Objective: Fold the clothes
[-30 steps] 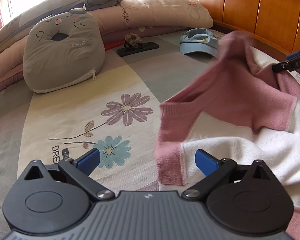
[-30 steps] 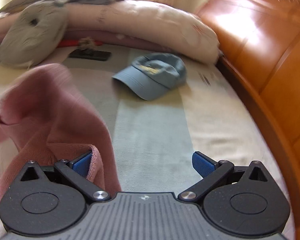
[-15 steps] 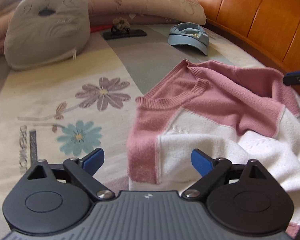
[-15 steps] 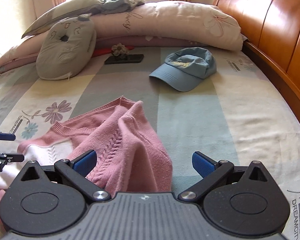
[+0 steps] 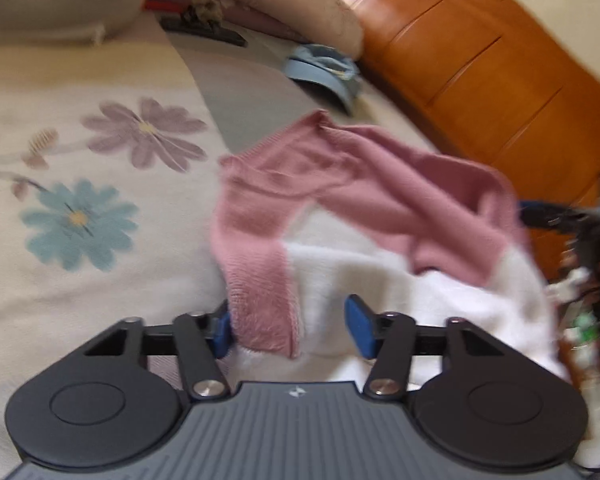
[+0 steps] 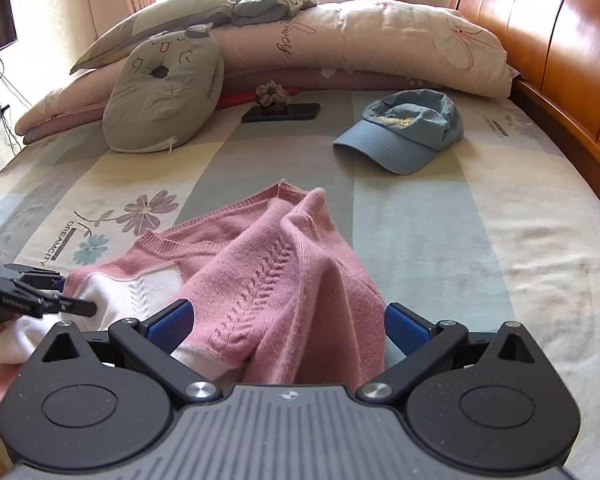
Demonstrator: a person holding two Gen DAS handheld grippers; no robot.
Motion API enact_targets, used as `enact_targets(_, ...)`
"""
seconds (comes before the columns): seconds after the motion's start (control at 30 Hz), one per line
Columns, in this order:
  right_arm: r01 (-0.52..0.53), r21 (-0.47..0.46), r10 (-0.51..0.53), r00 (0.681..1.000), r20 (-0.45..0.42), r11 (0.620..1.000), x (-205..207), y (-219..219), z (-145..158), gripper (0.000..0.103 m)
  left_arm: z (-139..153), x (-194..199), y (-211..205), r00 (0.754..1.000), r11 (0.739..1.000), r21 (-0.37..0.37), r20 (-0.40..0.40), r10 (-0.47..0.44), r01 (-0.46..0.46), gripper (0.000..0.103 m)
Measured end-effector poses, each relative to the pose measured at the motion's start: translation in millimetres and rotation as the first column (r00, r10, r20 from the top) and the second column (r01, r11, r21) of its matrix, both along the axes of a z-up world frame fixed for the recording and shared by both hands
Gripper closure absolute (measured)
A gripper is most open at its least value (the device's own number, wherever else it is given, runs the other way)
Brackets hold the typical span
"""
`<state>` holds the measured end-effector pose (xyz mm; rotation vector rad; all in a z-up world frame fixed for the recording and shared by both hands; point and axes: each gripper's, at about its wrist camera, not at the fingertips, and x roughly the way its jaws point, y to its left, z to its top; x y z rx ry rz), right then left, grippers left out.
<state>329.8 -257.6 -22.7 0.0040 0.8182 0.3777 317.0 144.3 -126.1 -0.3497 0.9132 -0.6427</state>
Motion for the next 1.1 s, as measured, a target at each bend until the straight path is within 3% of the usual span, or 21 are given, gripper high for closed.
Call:
enact_targets(0.17,0.012,-0.008,-0.012,1.0,-0.018,1.0,-6,-5,-9,0.0,-17,-2,25,0.996,0.991,-0.121,-0.077,0.049,-0.058,0.077)
enact_targets(0.23,0.02,-0.009,-0.02,0.999,-0.028,1.0,-7,-5,-13,0.0,-24,1,30,0.99,0.981,-0.163,-0.112,0.083,-0.1,0.082)
enact_targets(0.37,0.026,-0.01,-0.026,0.999,-0.019,1.0,-8,-3,-11,0.0,-9,-1,15,0.995,0.994,-0.042,-0.041,0.095,-0.097,0.089)
enact_targets(0.5,0.017,-0.017,-0.017,1.0,0.003,1.0,-11,-1,-2,0.0,17,8,26,0.985,0.984,0.06,0.017,0.169,-0.17,0.091)
enact_targets(0.67,0.0,-0.017,0.0,1.0,0.025,1.0,-8,5,5,0.0,37,32,47,0.969,0.945,0.211,0.042,0.245,-0.248,0.091)
enact_targets(0.83,-0.019,-0.027,0.02,0.999,0.034,0.999,2,12,8,0.001,46,70,65,0.944,0.884,0.338,0.06,0.324,-0.324,0.091)
enact_targets(0.97,-0.033,-0.06,0.035,0.999,0.031,0.998,16,18,7,0.01,48,104,68,0.935,0.855,0.386,0.067,0.349,-0.347,0.091)
enact_targets(1.1,-0.025,-0.098,0.027,0.999,0.019,0.995,36,23,3,0.019,35,123,50,0.942,0.833,0.455,0.036,0.335,-0.314,0.09)
